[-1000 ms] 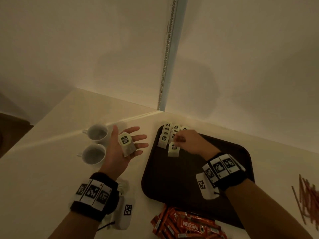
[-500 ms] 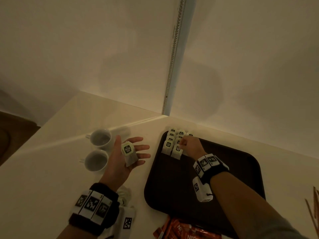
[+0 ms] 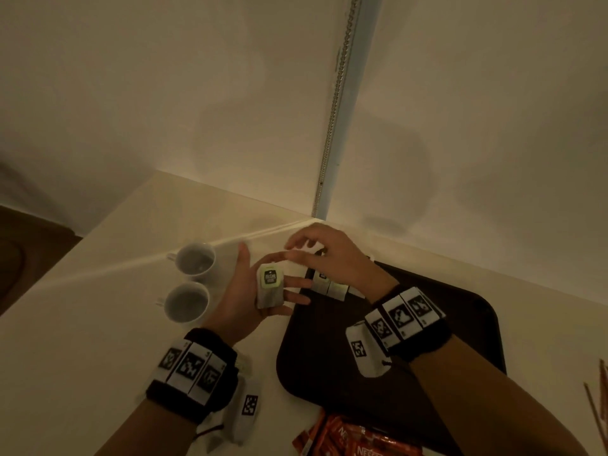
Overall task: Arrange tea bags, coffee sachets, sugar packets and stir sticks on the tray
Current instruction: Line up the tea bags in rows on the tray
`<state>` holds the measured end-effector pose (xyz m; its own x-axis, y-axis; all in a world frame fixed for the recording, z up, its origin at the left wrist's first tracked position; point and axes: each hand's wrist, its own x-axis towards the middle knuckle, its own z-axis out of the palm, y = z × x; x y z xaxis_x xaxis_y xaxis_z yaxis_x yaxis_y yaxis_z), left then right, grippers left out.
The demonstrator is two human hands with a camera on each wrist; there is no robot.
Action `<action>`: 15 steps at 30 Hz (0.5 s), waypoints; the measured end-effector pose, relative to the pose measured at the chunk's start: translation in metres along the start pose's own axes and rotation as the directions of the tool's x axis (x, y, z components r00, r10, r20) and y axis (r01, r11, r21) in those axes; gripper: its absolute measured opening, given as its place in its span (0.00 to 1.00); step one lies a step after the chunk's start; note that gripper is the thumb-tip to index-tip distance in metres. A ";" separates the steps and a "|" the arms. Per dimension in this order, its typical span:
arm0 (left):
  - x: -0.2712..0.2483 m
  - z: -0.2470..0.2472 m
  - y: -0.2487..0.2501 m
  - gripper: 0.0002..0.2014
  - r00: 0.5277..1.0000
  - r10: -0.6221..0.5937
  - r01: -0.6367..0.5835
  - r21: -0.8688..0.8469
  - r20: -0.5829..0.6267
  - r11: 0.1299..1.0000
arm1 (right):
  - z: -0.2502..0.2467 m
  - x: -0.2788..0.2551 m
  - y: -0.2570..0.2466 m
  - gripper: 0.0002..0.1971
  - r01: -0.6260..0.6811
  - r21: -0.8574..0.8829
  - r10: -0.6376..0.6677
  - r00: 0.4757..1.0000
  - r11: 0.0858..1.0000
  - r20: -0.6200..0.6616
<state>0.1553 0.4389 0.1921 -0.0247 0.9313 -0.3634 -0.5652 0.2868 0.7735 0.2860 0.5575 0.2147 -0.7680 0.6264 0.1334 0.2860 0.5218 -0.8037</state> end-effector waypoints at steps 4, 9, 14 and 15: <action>0.000 0.012 0.010 0.43 0.997 0.057 -0.061 0.080 0.054 0.995 | -0.006 0.000 -0.038 0.06 0.116 -0.066 -0.106 0.983 0.991 0.148; -0.007 0.015 0.011 0.13 0.932 0.358 -0.359 0.277 0.058 0.891 | -0.031 0.002 -0.073 0.04 0.095 -0.148 -0.079 0.991 0.984 0.106; -0.017 0.031 0.016 0.09 0.867 0.494 -0.493 0.232 0.058 0.838 | -0.050 0.002 -0.113 0.03 0.173 -0.318 -0.154 0.984 0.932 0.086; -0.018 0.034 0.017 0.10 0.860 0.506 -0.508 0.221 0.071 0.833 | -0.052 0.002 -0.119 0.03 0.177 -0.341 -0.159 0.984 0.923 0.080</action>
<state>0.1741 0.4347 0.2297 -0.2480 0.9618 0.1157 -0.2757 -0.1846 0.9434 0.2803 0.5271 0.3407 -0.8473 0.4867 0.2125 0.3232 0.7901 -0.5208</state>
